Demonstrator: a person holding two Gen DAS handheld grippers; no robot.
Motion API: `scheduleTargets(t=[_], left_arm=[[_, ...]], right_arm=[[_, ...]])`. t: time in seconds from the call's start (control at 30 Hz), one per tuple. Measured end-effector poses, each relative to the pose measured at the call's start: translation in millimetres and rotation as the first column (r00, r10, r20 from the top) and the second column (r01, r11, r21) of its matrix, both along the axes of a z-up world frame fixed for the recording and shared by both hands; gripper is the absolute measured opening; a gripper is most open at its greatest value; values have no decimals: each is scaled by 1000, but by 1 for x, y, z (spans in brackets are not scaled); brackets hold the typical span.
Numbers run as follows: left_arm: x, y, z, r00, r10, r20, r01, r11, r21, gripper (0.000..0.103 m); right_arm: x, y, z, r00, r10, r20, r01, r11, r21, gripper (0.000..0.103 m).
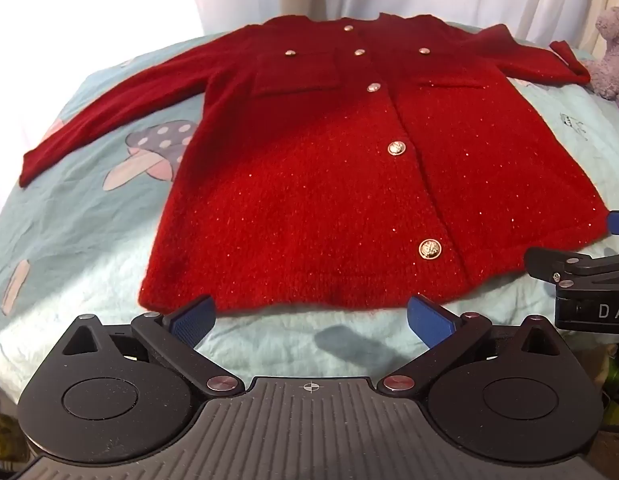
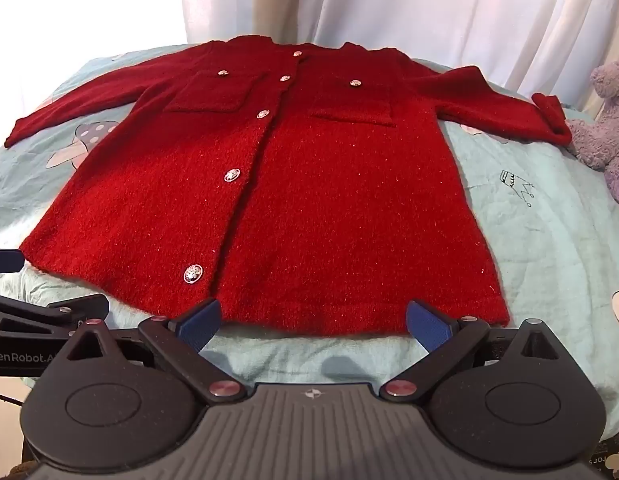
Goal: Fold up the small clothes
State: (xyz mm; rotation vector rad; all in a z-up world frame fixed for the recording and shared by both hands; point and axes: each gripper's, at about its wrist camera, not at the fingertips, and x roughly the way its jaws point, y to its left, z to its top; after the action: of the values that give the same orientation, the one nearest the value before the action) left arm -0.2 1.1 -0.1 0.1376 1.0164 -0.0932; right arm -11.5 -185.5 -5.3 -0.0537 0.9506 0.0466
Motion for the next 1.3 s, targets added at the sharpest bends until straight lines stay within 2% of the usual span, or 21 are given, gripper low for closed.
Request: scheduleTargets(t=[0.33,0.4,1.3], left_arm=[[7,14,-2,1000,2,-27,-3,1000,-13,103],[6,-2,-8,1000,-9,-25,10,1000,9,103],[11,-7,-8,999,0,-47,0,1000,6,103]], right_arm=[[8,-1,-3,1000,-7,-6,7,1000,5,99],[7,0,-2,1000,-8,-8,8,1000,5,99],[6,-6,-7,999,-33,-26,33,999,20,99]])
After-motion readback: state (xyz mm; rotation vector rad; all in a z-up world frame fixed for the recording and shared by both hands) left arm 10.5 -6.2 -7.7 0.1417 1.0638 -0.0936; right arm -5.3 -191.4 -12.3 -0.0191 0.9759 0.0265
